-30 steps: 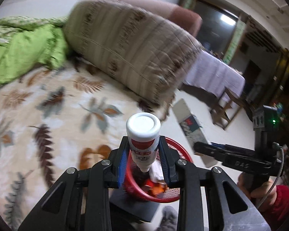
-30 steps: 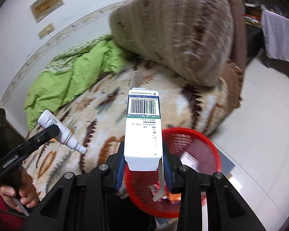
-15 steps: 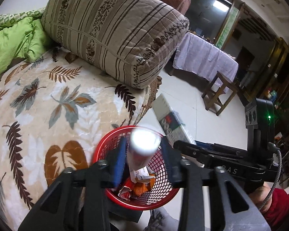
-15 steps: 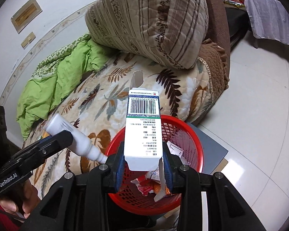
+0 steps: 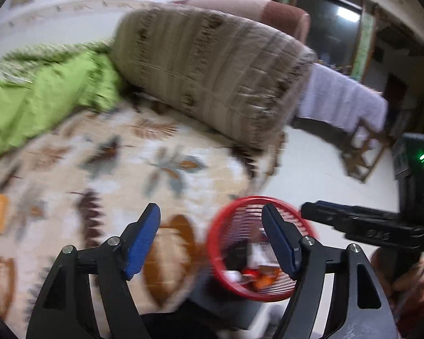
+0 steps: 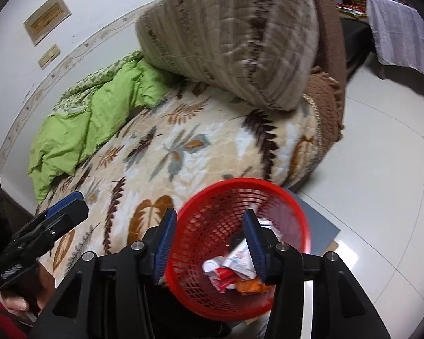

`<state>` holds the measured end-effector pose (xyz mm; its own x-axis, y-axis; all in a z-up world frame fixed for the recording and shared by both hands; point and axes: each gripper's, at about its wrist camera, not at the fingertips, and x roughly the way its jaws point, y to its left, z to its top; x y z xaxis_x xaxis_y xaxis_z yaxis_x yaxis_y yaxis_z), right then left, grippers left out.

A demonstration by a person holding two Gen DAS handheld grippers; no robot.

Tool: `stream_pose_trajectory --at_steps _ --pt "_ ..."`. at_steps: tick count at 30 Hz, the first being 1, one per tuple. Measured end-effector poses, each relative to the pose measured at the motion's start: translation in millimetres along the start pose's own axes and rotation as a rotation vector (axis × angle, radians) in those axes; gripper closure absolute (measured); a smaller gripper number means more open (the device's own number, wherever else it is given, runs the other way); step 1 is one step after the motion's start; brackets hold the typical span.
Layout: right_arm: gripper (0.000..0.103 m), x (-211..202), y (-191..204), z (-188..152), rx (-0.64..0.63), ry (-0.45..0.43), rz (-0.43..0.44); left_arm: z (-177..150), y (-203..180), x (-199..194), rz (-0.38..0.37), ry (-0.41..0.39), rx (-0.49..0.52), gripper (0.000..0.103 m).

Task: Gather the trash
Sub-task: 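Move both open tools back over the tube and orange box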

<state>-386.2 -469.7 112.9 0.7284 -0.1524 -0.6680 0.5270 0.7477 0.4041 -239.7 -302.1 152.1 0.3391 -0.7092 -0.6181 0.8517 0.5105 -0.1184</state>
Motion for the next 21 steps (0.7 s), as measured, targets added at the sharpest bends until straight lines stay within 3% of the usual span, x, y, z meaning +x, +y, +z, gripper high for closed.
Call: stream_pose_trajectory --at_steps 9,14,16,21 --pt "0.050 39.1 81.5 1.2 -0.154 0.048 0.094 -26.6 77.9 -39.1 0.312 -0.037 -0.063 0.028" --pt "0.047 55.1 126.7 2.8 -0.232 0.056 0.144 -40.7 117.2 -61.0 0.430 -0.049 -0.125 0.028" --pt "0.037 58.1 143.1 2.3 -0.274 0.050 0.140 -44.7 130.2 -68.3 0.469 -0.052 -0.147 0.028" --pt "0.034 65.9 181.7 0.2 -0.360 0.046 0.157 -52.2 157.2 -81.8 0.516 -0.060 -0.209 0.028"
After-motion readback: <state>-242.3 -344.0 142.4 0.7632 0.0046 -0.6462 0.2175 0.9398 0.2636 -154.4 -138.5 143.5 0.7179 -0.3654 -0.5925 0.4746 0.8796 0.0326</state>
